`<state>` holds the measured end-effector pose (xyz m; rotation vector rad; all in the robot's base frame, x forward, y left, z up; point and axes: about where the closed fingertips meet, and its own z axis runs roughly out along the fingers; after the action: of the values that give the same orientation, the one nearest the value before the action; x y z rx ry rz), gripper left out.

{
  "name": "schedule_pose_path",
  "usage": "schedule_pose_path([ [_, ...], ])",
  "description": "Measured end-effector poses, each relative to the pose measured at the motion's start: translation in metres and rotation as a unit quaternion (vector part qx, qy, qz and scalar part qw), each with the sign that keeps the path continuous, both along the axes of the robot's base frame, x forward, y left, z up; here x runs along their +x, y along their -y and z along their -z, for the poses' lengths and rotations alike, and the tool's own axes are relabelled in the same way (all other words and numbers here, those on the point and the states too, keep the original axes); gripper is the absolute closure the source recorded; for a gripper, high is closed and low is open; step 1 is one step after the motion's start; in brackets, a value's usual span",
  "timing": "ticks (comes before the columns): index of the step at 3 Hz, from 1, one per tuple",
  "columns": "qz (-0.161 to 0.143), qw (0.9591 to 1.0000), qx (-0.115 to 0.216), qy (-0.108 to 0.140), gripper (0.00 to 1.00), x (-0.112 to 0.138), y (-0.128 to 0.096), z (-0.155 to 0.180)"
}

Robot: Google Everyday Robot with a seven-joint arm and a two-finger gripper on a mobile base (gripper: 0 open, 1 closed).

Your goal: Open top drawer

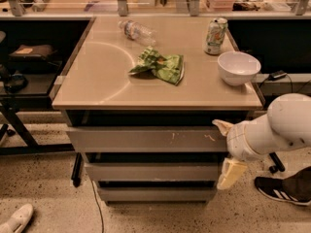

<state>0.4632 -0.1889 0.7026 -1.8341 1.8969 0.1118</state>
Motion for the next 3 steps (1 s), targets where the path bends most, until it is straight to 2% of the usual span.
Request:
schedule_pose_path([
  [1, -0.015, 0.9998, 0.012, 0.006, 0.00, 0.021, -0.011, 0.038],
  [3, -0.049, 0.9981, 0.023, 0.031, 0.00, 0.061, -0.039, 0.063],
])
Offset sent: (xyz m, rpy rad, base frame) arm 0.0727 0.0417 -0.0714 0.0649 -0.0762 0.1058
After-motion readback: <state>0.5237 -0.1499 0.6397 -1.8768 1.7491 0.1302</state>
